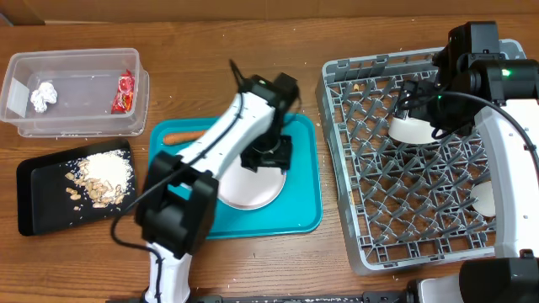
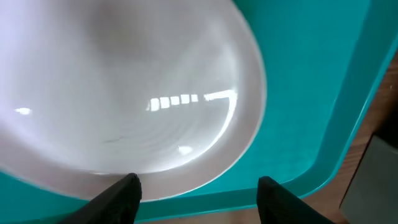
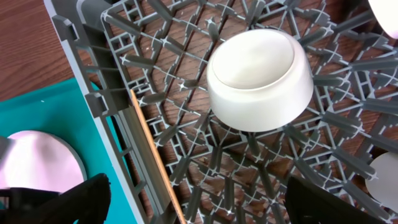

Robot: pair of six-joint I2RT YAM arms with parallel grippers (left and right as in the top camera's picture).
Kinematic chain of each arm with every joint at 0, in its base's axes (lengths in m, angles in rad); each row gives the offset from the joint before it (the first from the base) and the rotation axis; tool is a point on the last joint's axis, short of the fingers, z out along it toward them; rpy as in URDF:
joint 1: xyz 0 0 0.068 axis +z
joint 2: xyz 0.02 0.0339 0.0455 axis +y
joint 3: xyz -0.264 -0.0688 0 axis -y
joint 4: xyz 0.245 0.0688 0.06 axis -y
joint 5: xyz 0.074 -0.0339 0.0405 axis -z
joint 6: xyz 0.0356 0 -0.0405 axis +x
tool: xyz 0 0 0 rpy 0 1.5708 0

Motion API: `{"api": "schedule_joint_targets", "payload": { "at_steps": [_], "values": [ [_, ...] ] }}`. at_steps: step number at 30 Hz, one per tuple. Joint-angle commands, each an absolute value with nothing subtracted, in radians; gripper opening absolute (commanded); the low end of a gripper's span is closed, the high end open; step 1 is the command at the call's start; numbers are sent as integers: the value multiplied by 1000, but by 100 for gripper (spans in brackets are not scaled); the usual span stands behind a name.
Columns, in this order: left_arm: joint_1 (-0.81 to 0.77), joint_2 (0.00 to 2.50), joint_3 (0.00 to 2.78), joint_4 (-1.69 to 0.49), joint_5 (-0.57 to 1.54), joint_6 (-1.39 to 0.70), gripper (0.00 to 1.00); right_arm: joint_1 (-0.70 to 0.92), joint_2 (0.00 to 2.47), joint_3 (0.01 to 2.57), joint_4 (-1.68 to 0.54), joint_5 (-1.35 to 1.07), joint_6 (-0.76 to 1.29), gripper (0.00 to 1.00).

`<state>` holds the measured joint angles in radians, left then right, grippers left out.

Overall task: Sort waste into correct bins and load items into the dishwasher
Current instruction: 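Set the empty plate back on the teal tray and release, then retract the left arm and reach the right gripper to the plate rim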

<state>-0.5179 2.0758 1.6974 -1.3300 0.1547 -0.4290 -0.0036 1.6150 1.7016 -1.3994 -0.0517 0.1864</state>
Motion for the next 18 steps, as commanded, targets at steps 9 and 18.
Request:
{"api": "schedule_joint_targets", "payload": {
  "at_steps": [9,18],
  "values": [
    [-91,1689,1735,-1434,19,-442,70,157,1618,1709,-1290,-377,99,94],
    [222,1642,1734,-1472,45,-441,94,491,1695,1708,-1131,-201,248,94]
  ]
}}
